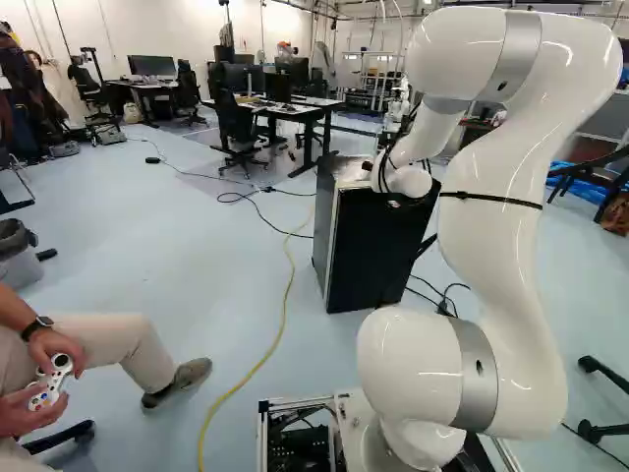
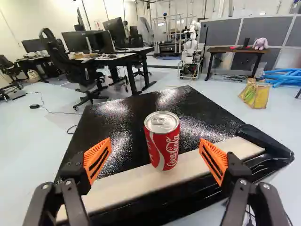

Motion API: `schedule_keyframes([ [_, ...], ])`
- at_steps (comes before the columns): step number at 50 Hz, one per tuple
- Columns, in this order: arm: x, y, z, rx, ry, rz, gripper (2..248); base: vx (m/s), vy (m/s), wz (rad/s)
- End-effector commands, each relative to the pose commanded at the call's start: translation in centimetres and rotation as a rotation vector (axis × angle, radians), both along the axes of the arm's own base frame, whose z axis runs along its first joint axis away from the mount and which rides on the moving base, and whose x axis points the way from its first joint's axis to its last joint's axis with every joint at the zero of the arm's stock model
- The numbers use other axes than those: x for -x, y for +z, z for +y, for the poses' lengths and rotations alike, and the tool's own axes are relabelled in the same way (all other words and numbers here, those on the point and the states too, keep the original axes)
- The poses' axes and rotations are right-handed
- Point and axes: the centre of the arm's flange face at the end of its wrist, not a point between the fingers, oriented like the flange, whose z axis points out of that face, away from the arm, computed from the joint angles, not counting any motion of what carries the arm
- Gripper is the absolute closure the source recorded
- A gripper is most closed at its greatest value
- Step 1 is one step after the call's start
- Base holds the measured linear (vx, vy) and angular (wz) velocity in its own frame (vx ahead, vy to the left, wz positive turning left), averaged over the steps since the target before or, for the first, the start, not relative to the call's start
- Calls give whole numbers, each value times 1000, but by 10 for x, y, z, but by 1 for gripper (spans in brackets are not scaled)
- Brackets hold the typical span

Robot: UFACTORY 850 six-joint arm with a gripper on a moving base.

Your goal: Grab a drink from the fridge

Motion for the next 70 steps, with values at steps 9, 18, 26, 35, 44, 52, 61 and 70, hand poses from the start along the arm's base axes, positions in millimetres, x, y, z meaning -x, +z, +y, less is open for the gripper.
schedule_keyframes([
  [9, -1, 0, 0, 0, 1, -1, 3, 0, 0, 0],
  [18, -1, 0, 0, 0, 1, -1, 3, 0, 0, 0],
  [26, -1, 0, 0, 0, 1, -1, 3, 0, 0, 0],
  [35, -1, 0, 0, 0, 1, -1, 4, 0, 0, 0],
  [44, -1, 0, 0, 0, 1, -1, 74, 0, 0, 0],
  [52, -1, 0, 0, 0, 1, -1, 148, 0, 0, 0],
  [61, -1, 0, 0, 0, 1, -1, 165, 0, 0, 0],
  [70, -1, 0, 0, 0, 1, -1, 167, 0, 0, 0],
])
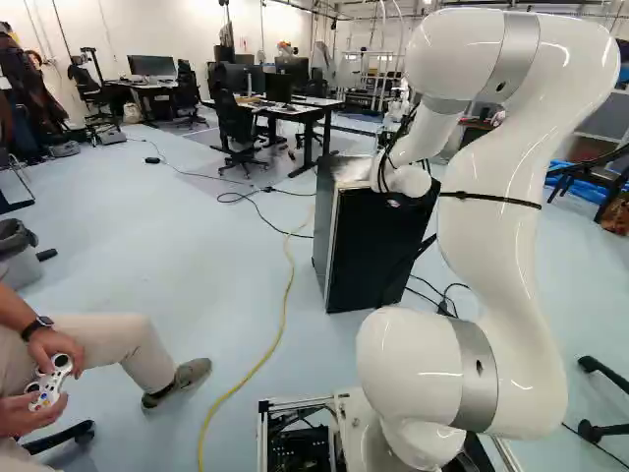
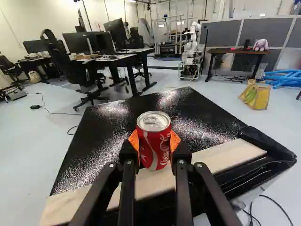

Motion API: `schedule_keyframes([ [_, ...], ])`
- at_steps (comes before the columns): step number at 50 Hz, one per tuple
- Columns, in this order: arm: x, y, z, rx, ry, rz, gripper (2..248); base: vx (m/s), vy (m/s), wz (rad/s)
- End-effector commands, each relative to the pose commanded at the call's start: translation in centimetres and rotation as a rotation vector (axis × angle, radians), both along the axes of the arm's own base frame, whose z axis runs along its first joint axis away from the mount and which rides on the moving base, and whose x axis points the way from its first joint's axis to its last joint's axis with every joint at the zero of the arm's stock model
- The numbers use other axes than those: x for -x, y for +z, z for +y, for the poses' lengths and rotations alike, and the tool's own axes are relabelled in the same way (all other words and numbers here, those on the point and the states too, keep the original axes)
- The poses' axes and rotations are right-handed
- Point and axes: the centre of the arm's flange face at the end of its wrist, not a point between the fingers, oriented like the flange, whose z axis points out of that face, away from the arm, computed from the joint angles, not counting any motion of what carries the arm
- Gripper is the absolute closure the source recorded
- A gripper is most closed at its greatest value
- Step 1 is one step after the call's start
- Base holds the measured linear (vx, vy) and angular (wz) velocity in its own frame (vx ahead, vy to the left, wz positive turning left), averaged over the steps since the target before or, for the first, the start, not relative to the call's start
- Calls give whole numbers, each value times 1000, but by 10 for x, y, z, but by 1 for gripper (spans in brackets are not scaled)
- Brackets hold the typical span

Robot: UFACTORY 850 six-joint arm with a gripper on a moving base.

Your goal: Grab a drink from the fridge

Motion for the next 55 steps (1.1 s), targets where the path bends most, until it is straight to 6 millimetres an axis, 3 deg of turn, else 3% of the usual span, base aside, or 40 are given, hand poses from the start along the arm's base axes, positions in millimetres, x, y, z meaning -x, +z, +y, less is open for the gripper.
schedule_keyframes([
  [19, 0, 1, 0, 1, 0, -2, 167, 0, 0, 0],
  [55, 2, 40, 1, 23, 0, -62, 167, 0, 0, 0],
])
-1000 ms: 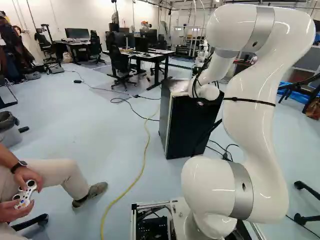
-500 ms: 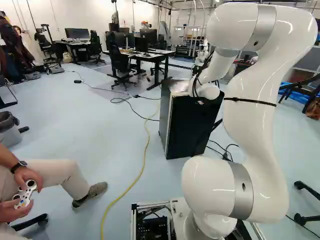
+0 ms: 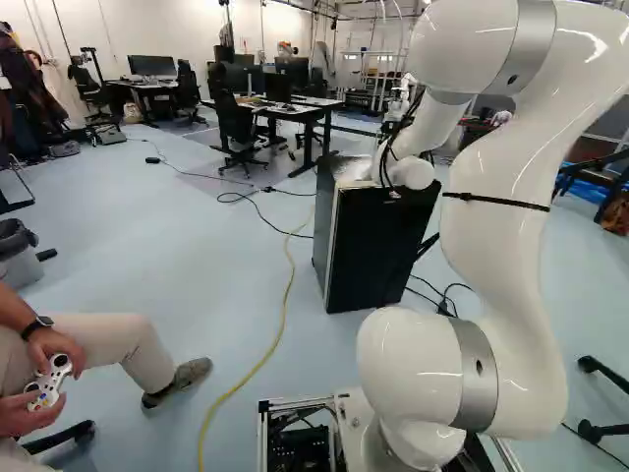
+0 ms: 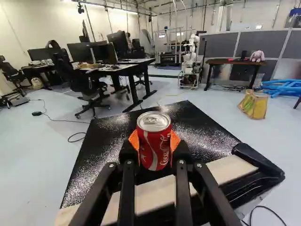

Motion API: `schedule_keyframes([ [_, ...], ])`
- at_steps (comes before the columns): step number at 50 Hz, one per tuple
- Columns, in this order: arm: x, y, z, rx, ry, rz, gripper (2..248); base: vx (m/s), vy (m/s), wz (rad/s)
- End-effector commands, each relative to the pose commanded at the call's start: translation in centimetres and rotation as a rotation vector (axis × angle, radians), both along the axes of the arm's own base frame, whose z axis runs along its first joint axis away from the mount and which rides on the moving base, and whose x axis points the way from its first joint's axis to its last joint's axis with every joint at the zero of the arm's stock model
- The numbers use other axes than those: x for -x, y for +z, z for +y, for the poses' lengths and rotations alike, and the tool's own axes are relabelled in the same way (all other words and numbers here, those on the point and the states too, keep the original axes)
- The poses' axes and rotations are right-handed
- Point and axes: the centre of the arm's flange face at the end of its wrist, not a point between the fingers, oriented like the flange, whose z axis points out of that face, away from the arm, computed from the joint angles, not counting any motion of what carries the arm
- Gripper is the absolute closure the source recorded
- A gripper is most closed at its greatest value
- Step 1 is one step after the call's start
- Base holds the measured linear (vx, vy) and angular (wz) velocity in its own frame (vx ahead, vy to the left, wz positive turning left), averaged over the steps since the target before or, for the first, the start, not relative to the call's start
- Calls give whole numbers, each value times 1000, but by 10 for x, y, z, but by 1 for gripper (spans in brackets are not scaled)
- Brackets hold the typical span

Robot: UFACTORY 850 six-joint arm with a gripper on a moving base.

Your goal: Grab a drink from the fridge

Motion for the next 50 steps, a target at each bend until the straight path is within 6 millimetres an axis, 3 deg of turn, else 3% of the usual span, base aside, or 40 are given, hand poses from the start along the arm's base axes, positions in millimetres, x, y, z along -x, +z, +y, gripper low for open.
schedule_keyframes([
  [21, 9, 21, 3, 10, 0, -27, 167, 0, 0, 0],
  [50, 13, 23, 7, 11, 2, -27, 167, 0, 0, 0],
])
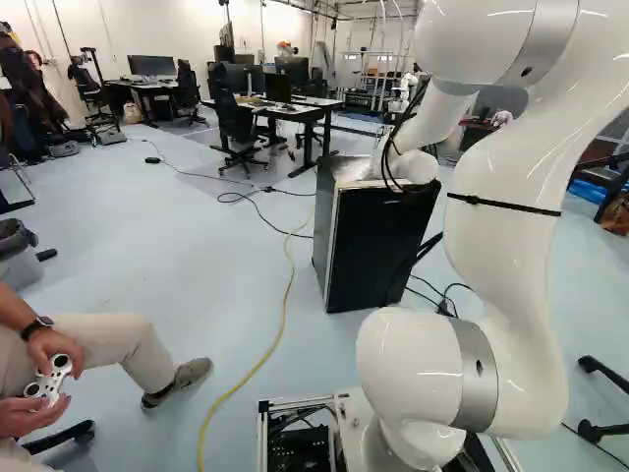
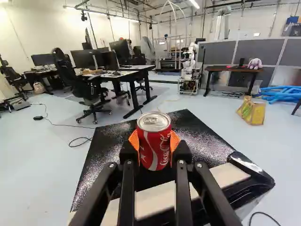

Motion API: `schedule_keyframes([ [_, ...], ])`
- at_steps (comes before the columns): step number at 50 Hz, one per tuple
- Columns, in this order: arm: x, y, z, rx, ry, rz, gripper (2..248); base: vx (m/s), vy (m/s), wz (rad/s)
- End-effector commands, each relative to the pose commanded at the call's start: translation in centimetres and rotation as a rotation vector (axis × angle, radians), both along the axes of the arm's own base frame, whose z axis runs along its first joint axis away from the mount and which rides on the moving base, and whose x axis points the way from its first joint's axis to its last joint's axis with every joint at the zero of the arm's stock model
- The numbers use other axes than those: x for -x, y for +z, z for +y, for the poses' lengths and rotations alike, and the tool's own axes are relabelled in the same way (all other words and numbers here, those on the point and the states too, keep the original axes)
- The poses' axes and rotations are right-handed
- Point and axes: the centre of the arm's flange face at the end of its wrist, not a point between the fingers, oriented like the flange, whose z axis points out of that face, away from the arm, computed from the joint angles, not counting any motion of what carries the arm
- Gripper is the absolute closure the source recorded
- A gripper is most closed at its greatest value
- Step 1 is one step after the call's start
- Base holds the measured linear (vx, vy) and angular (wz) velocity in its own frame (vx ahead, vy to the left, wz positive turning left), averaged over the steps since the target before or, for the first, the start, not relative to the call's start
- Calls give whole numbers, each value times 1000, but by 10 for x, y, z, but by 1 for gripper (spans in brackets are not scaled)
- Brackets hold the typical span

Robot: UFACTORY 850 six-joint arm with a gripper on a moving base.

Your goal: Grab a drink from the fridge

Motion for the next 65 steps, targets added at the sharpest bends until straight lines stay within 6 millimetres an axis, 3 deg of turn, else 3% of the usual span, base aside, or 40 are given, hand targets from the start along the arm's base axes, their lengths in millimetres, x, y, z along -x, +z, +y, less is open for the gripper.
schedule_keyframes([
  [35, 33, -1, 39, 2, 30, 26, 167, 0, 0, 0],
  [65, 98, -10, 99, 9, 83, 72, 167, 0, 0, 0],
])
